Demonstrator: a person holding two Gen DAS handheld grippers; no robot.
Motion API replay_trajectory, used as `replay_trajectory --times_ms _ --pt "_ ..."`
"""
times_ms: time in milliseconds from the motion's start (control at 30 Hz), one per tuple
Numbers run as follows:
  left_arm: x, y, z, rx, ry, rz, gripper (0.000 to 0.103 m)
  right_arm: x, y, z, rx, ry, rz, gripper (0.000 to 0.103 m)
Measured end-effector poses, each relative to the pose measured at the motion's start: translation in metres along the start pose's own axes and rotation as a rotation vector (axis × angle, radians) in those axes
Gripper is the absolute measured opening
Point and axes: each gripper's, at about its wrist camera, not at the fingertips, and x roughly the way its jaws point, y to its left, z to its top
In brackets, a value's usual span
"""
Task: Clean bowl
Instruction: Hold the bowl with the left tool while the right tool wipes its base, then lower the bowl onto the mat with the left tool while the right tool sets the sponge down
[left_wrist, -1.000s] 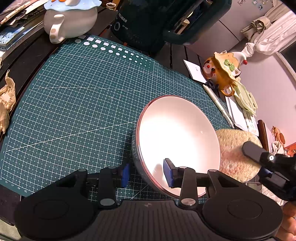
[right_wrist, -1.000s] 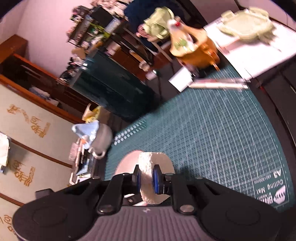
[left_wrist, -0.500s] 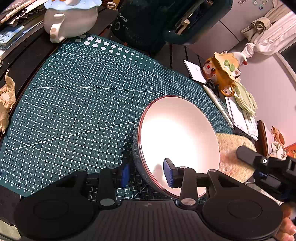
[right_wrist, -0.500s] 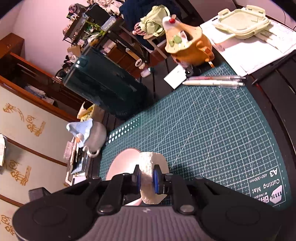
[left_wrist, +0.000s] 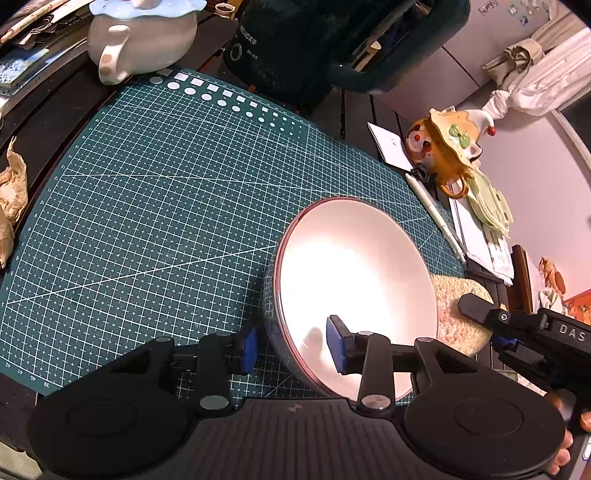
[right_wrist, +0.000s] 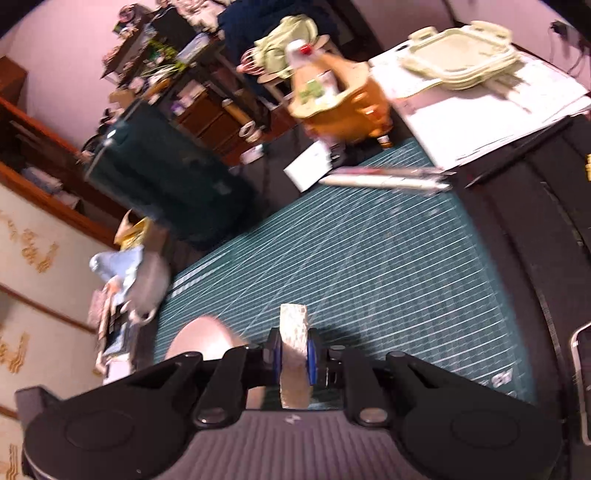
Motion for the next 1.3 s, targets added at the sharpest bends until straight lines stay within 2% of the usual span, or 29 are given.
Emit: replay_trajectory --times_ms 67,200,233,300,367,500,600,667,800,900,1000,1033,1233,1300 --pt "0.0 0.001 0.001 -0.004 -0.007 -0.002 0.037 0.001 -0.003 0.003 0.0 -0.007 -0.012 0.013" --pt "0.004 -0.002 0.005 -0.01 -0.016 0.001 0.037 0.002 0.001 0.003 -0.083 -0.033 -0.109 0.017" --pt "0.003 -0.002 0.005 -0.008 -0.021 0.009 0.037 0.002 0.001 0.003 -0.085 -0.034 -0.111 0.02" --pt "0.002 -0.003 0.006 -0.002 -0.028 0.016 0.039 0.003 0.003 0.002 -0.139 -0.052 -0.189 0.026" --pt "-0.002 -0.004 0.007 -0.002 -0.039 0.012 0.042 0.003 0.002 0.002 -0.154 -0.057 -0.22 0.032" --pt "-0.009 -0.007 0.008 0.013 -0.067 0.012 0.049 0.001 0.0 0.002 -0.16 -0.063 -0.247 0.042" --pt "-0.02 -0.011 0.01 0.049 -0.121 0.048 0.051 -0.007 0.005 0.001 -0.198 -0.114 -0.293 0.051" --pt "-0.03 -0.016 0.012 0.092 -0.173 0.087 0.056 -0.012 0.009 0.0 -0.224 -0.148 -0.323 0.065" --pt "-0.039 -0.023 0.013 0.16 -0.211 0.133 0.064 -0.023 0.017 -0.002 -0.275 -0.217 -0.383 0.067" --pt "-0.039 -0.028 0.011 0.197 -0.198 0.166 0.066 -0.022 0.033 -0.013 -0.359 -0.152 -0.317 0.067" --pt "-0.035 -0.029 0.012 0.195 -0.185 0.175 0.068 -0.019 0.04 -0.022 -0.331 -0.081 -0.195 0.068" --pt "-0.032 -0.03 0.012 0.186 -0.174 0.171 0.069 -0.014 0.043 -0.023 -0.306 -0.032 -0.134 0.068" --pt "-0.022 -0.034 0.011 0.175 -0.143 0.144 0.068 -0.007 0.06 -0.027 -0.309 -0.005 -0.077 0.067" --pt "-0.02 -0.034 0.011 0.172 -0.137 0.138 0.059 0.0 0.062 -0.026 -0.294 0.018 -0.071 0.06"
